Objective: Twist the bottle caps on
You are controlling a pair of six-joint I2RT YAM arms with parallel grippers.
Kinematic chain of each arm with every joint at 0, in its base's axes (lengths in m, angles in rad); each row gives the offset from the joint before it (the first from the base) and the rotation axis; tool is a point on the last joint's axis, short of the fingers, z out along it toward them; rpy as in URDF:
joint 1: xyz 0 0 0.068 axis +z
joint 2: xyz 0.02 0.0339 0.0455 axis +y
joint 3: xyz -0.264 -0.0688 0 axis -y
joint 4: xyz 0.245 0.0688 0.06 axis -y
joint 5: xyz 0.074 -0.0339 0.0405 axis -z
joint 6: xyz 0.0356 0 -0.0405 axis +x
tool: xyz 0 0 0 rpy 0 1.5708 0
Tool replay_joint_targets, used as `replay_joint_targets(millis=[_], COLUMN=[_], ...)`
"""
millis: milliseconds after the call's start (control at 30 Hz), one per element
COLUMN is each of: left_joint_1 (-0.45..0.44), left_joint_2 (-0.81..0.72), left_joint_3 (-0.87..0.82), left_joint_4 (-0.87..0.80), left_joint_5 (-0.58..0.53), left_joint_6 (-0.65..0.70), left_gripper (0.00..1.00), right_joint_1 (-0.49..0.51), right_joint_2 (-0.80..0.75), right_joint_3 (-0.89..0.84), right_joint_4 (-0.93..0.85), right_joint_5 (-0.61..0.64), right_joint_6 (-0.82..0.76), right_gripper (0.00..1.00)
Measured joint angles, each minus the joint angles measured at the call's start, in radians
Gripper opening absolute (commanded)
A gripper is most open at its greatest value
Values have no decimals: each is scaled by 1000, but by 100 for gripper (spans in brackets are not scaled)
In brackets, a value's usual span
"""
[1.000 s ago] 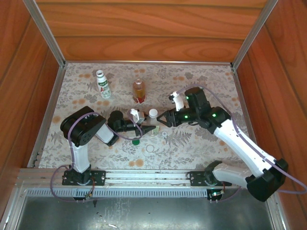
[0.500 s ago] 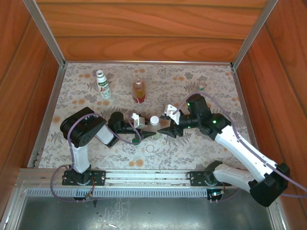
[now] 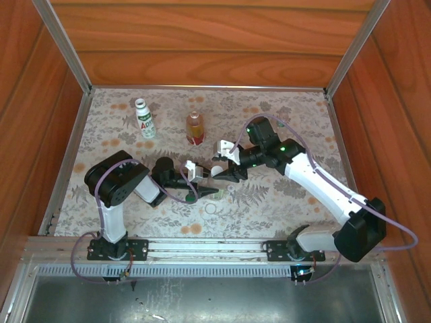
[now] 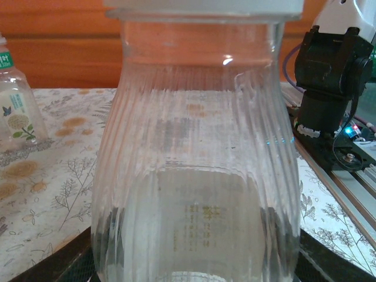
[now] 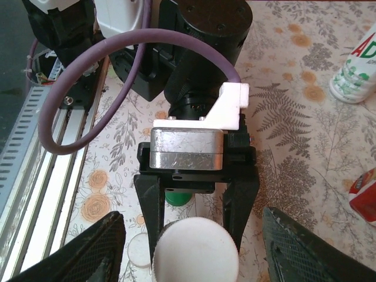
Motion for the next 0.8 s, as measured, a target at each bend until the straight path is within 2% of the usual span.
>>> replay_joint_targets(millis=[233, 400, 567, 667, 800], left_joint_1=[0, 0, -2, -2, -7], left_joint_2=[0, 0, 0, 0, -2], left_joint_3=[0, 0, 0, 2, 14], left_joint_4=[-1, -1, -1, -2, -8], left_joint_5=[1, 5, 4, -29, -144], left_joint_6=[0, 2, 0, -9, -19], left_gripper=[59, 59, 58, 58, 56], right_joint_1=[-1, -1, -1, -1, -8], right_joint_2=[57, 67, 67, 67, 43], right_joint_3=[16, 20, 24, 24, -11], right_joint_4=[-44, -64, -73, -63, 35], right_joint_5=[-2, 1, 6, 23, 101], right_joint_6=[-32, -45, -45, -24, 72], right_gripper=[53, 40, 39, 38, 33])
